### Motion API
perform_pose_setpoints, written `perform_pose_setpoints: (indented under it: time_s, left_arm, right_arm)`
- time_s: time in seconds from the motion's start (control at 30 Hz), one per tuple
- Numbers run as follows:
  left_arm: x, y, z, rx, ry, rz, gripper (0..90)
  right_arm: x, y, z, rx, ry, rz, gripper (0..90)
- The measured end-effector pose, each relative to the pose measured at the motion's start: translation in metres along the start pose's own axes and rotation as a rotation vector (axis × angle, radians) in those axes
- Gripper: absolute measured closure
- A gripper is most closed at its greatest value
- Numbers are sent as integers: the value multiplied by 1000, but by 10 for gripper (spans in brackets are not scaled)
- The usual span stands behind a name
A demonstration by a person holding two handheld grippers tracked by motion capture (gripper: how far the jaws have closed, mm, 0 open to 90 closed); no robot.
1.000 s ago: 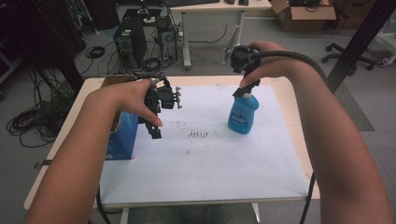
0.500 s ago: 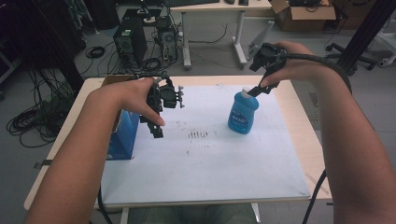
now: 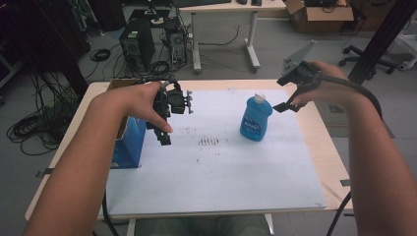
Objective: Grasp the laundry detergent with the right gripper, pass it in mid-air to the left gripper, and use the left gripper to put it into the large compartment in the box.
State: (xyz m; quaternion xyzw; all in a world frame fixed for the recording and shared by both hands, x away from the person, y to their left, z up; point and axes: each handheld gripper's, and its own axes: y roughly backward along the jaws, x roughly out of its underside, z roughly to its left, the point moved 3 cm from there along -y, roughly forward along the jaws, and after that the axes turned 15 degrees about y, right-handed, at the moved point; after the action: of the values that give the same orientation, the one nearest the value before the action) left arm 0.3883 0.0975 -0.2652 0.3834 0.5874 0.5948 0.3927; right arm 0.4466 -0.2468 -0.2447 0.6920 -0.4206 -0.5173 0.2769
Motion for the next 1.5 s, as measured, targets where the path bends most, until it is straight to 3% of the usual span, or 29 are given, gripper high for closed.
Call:
perform_pose_setpoints:
  time_s: [0.23,0.53,1.23,1.5]
  left_arm:
    - [0,-1,0,0,-2,-8,55]
    - [-4,-3,-1,-13,-4,-2,54]
    - [-6,-5,0,-7,-7,-2,53]
    - [-7,-5,-1,-1,-8,1,54]
  right_arm:
    - [32,-12,12,34,-60,-82,53]
    - [56,-30,23,72,-95,-153,51]
    - [92,-67,36,129,-216,-268,36]
    - [100,-83,39,132,-240,-307,15]
